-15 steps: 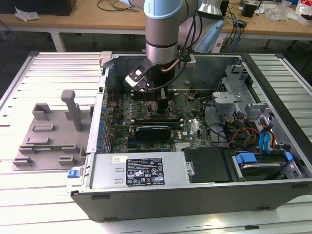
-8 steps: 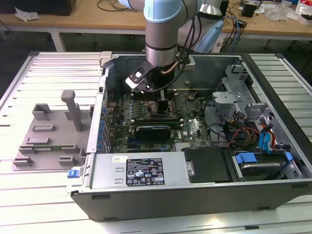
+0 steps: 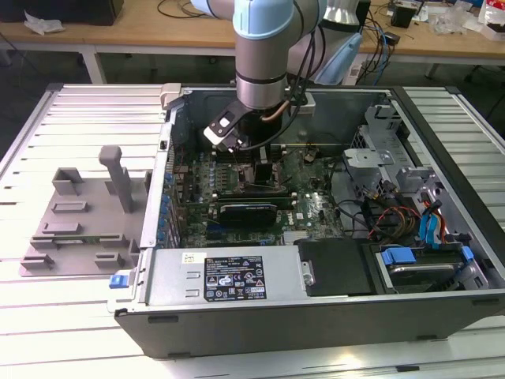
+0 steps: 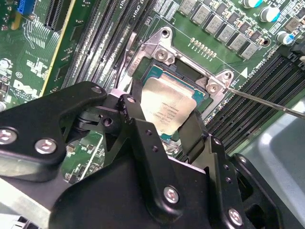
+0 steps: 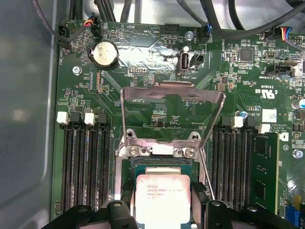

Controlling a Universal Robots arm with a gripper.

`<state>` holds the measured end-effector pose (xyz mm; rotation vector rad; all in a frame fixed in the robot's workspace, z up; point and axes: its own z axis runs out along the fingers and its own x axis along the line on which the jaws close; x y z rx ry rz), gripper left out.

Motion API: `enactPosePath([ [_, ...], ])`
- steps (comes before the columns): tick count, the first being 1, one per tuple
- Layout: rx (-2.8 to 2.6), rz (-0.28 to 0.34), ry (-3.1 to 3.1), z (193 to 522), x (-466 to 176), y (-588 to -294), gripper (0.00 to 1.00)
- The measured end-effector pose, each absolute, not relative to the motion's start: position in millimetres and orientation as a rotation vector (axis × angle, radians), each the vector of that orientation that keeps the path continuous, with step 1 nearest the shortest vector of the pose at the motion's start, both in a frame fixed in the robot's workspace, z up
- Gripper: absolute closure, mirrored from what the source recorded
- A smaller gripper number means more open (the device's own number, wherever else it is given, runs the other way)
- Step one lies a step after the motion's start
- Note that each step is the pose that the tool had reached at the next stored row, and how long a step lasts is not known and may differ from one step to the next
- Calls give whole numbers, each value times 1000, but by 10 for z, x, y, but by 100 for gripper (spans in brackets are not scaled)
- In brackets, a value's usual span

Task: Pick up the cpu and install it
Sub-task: 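Place the cpu into insertion slot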

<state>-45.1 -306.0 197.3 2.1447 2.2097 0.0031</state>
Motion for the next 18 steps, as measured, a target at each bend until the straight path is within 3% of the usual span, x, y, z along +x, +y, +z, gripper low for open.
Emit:
enactPosePath([
  [18,2159,3,2196,1988,-448,-3066,45],
])
